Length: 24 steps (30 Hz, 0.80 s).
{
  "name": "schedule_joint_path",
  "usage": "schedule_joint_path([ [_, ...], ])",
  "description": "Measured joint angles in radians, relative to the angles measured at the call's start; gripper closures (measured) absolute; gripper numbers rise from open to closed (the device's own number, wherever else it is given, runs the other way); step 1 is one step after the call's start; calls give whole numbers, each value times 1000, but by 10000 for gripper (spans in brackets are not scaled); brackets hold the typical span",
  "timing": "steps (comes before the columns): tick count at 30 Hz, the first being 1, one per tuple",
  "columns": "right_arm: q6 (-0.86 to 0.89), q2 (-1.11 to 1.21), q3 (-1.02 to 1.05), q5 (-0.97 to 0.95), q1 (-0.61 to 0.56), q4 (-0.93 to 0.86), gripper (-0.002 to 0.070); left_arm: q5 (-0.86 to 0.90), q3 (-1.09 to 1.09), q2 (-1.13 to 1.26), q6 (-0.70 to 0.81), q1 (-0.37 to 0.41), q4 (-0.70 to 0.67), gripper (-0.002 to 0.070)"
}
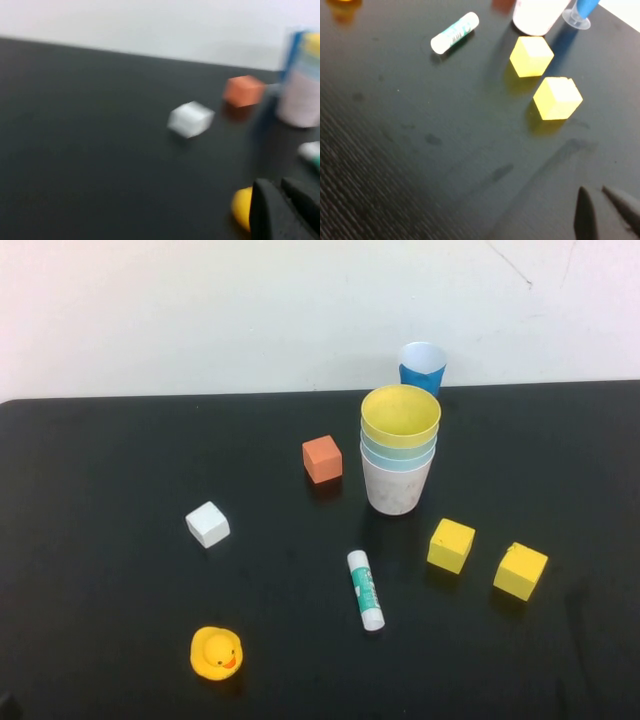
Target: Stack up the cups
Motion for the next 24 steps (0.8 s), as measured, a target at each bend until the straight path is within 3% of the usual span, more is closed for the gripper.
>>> schedule_joint_path([
  [6, 0, 0, 1, 0, 0, 1, 678, -41, 98, 0, 110, 131, -103, 675],
  [24, 0, 0, 1, -1, 0, 1, 678, -17, 99, -2, 252, 178, -152, 675],
])
